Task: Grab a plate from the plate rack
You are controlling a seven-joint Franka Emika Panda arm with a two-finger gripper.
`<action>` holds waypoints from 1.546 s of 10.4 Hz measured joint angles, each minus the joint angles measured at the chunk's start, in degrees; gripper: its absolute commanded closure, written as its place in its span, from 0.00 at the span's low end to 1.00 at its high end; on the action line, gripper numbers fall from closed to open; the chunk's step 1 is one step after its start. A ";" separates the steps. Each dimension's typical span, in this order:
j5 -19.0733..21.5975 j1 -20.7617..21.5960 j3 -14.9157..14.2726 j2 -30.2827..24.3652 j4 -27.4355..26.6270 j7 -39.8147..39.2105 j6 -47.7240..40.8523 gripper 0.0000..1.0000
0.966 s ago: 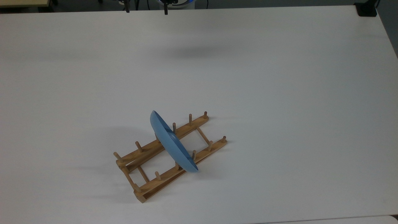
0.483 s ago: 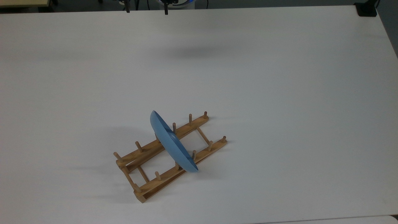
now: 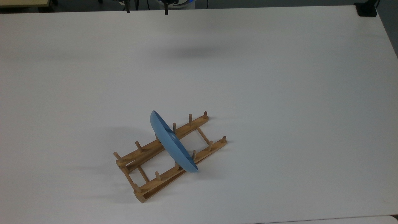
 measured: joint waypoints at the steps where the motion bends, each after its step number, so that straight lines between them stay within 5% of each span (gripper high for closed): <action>1: 0.00 0.00 0.03 0.15 -0.02 -0.01 0.00 0.00; 7: -0.34 0.01 0.33 2.04 -0.03 -0.01 4.78 0.00; 16: -6.87 2.65 0.51 8.65 0.33 4.30 19.07 0.00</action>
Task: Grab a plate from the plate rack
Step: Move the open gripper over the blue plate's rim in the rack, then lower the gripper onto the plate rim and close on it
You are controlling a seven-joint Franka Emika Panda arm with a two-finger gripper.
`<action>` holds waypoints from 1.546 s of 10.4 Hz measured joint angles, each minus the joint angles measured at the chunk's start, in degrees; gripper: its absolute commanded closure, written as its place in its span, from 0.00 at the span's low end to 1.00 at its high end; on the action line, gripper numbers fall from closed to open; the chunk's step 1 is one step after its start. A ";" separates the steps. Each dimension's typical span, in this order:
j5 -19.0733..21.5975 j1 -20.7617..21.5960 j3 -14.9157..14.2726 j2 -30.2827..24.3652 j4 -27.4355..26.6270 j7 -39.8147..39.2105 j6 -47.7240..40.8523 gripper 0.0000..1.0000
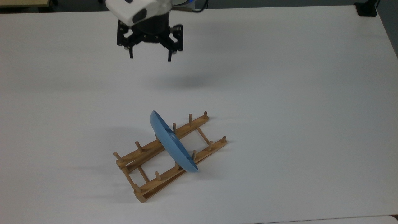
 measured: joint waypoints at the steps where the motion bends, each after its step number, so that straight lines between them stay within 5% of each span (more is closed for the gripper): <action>1: -1.32 0.63 0.01 0.93 0.20 2.18 1.42 0.00; 4: -5.22 1.92 0.02 3.12 0.52 8.73 8.05 0.05; 11: -17.49 3.35 0.05 7.87 0.86 23.68 20.32 0.46; 16: -22.82 4.63 0.06 10.63 1.18 28.51 22.24 0.60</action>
